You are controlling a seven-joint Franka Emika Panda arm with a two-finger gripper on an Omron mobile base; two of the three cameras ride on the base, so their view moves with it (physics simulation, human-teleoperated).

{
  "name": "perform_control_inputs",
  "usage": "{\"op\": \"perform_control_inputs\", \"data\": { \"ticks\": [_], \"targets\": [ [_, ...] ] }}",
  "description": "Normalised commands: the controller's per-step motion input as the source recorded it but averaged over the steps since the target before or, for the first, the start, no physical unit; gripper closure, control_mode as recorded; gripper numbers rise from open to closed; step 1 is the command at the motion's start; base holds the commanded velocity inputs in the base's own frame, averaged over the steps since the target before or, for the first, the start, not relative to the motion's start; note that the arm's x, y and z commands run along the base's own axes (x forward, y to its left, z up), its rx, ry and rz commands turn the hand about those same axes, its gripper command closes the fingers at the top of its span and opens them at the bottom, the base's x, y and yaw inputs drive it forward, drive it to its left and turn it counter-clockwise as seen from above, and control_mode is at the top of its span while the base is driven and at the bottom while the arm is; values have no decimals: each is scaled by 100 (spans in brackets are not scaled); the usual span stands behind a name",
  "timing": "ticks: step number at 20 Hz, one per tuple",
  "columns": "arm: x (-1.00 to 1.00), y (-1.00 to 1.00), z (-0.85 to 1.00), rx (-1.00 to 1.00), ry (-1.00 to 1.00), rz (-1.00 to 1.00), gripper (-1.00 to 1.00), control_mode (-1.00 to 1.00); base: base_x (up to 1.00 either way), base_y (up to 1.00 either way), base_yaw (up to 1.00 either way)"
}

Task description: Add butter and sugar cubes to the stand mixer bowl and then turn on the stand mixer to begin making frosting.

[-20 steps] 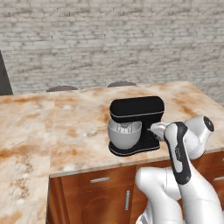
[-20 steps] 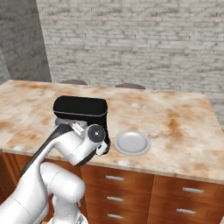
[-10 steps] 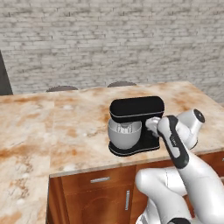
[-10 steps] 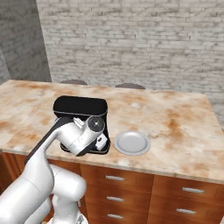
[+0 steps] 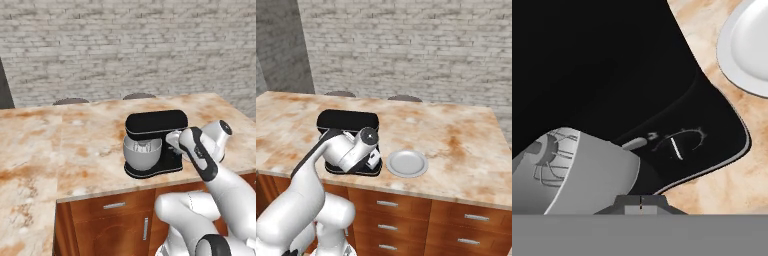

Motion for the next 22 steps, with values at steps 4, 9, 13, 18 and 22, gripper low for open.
{"op": "perform_control_inputs", "data": {
  "ticks": [4, 9, 13, 18, 22],
  "targets": [
    [1, -6, -19, 0, 0, 0, 100, -100, 0, 0, 0],
    [2, -20, -21, 0, -2, 0, 100, -100, 0, 0, 0],
    [4, -5, -14, 0, -4, 0, 100, -100, 0, 0, 0],
    [6, 0, -5, 0, -1, 0, 100, -100, 0, 0, 0],
    [16, 0, 0, 0, 0, 0, 100, -100, 0, 0, 0]
  ]
}}
